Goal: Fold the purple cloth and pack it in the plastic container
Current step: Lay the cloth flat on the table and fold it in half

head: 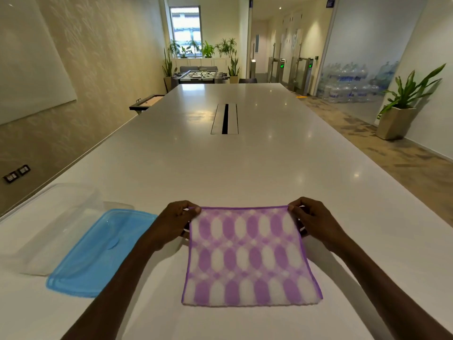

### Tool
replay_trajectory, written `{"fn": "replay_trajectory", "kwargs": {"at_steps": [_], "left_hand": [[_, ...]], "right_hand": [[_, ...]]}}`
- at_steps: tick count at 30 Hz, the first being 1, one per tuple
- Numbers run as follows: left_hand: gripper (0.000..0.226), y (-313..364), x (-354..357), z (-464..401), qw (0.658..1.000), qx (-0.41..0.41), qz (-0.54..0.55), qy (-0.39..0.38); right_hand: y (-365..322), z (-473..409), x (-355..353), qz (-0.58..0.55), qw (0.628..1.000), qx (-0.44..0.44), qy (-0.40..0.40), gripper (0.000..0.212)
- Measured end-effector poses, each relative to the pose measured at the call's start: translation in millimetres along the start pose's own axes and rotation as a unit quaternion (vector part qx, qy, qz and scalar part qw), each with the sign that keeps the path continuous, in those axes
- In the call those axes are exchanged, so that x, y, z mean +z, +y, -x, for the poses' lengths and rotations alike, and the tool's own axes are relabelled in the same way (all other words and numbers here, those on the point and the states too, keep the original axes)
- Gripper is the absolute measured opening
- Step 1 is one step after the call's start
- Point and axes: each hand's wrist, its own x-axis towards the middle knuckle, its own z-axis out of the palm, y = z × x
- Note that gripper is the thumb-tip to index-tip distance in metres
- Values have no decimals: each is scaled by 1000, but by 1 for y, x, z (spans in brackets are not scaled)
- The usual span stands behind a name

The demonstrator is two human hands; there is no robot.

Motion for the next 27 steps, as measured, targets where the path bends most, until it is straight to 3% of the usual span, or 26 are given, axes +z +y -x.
{"fn": "replay_trajectory", "kwargs": {"at_steps": [4, 10, 16, 27], "left_hand": [[16, -28, 1, -13, 999, -29, -13, 40], [12, -45, 8, -18, 994, -13, -12, 104], [13, -41, 18, -23, 948, 59, -250, 186], [8, -40, 29, -14, 931, 86, -255, 249]], "right_hand": [[17, -11, 13, 89, 996, 1, 21, 17], [28, -13, 20, 26, 997, 45, 62, 15], [31, -19, 19, 55, 994, 47, 76, 11], [30, -16, 27, 201, 969, -9, 146, 7]]}}
